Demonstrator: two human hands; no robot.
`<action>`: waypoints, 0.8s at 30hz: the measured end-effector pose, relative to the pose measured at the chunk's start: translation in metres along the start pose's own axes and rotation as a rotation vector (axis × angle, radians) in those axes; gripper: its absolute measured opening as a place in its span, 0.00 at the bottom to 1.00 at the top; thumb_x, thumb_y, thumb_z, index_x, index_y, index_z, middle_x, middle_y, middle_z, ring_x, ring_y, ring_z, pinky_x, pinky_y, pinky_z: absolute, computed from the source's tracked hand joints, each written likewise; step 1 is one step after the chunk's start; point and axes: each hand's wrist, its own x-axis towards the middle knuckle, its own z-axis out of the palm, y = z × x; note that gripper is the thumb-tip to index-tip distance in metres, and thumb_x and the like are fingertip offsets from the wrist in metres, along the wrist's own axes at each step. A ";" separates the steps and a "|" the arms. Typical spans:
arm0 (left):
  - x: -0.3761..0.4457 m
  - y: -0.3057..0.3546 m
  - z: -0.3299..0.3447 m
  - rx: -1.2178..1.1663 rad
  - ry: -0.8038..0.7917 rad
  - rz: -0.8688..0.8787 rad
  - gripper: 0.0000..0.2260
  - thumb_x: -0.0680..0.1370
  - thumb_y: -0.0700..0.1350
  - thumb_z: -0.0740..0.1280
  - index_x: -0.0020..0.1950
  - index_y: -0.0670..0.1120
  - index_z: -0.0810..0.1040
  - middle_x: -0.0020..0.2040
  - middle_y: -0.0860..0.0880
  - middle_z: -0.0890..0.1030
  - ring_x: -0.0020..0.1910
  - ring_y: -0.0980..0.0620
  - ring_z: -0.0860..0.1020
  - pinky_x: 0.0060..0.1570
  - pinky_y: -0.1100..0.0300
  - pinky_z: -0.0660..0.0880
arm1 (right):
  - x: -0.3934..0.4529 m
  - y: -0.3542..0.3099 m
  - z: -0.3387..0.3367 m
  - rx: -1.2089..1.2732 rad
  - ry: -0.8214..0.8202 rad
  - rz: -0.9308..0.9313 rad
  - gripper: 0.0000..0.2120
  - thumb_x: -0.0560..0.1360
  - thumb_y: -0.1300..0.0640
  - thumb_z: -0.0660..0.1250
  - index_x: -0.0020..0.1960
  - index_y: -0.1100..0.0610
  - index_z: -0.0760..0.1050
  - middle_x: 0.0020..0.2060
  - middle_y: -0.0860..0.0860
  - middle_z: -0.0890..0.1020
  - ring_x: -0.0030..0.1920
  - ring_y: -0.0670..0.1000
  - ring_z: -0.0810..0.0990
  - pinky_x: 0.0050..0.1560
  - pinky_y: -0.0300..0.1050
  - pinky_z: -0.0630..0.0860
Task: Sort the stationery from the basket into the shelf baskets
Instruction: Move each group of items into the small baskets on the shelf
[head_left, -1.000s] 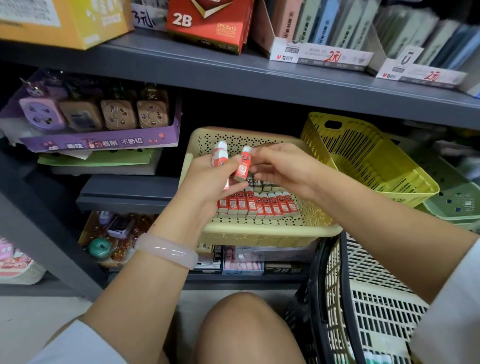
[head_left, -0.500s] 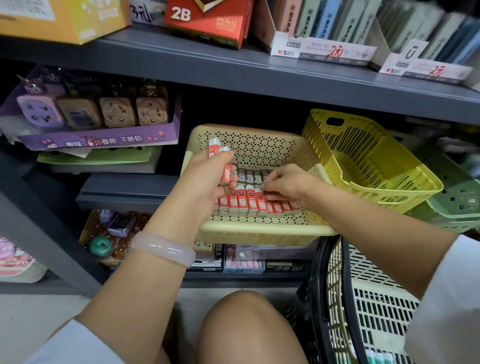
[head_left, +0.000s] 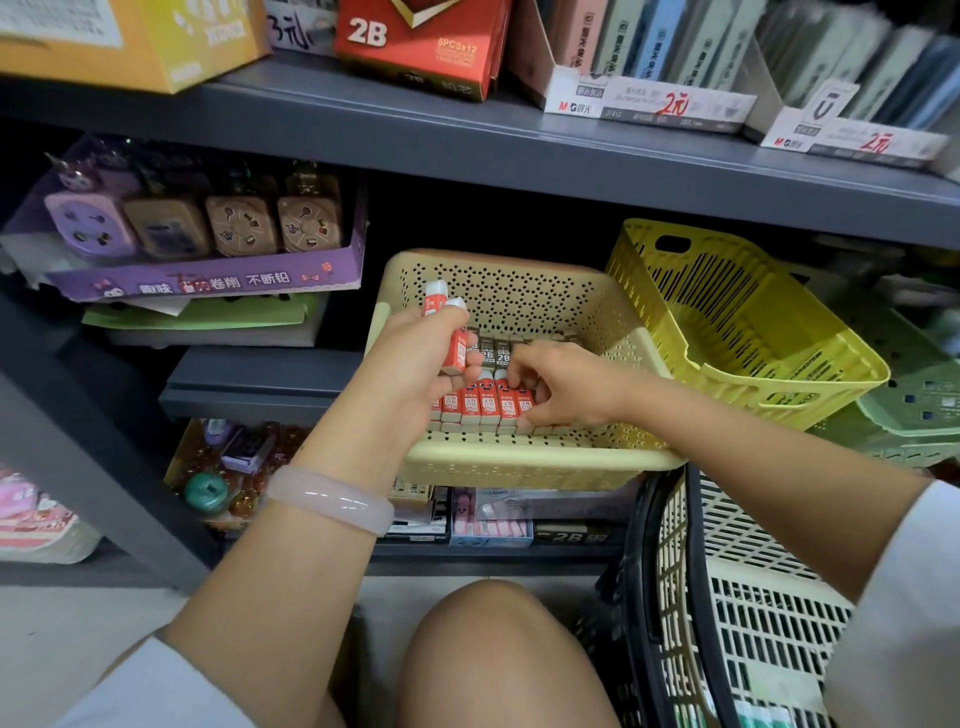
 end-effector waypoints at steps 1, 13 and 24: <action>0.000 0.000 0.000 0.001 -0.001 -0.005 0.06 0.78 0.39 0.62 0.41 0.43 0.71 0.35 0.45 0.75 0.30 0.52 0.75 0.26 0.64 0.76 | 0.000 0.000 0.000 -0.020 -0.001 -0.003 0.19 0.68 0.51 0.73 0.55 0.54 0.70 0.47 0.49 0.70 0.43 0.46 0.69 0.43 0.37 0.65; 0.003 -0.003 0.001 0.016 -0.040 -0.018 0.03 0.78 0.35 0.60 0.47 0.40 0.73 0.42 0.42 0.78 0.39 0.50 0.79 0.42 0.59 0.80 | -0.004 -0.016 -0.021 0.618 0.218 0.032 0.08 0.77 0.53 0.63 0.51 0.56 0.76 0.40 0.48 0.78 0.37 0.43 0.75 0.41 0.36 0.75; 0.005 -0.008 -0.001 0.124 -0.039 0.029 0.04 0.79 0.40 0.62 0.44 0.43 0.70 0.44 0.45 0.79 0.45 0.51 0.81 0.45 0.60 0.79 | 0.006 -0.006 -0.026 1.117 0.349 0.329 0.06 0.74 0.55 0.67 0.44 0.58 0.76 0.35 0.51 0.79 0.36 0.46 0.77 0.39 0.35 0.77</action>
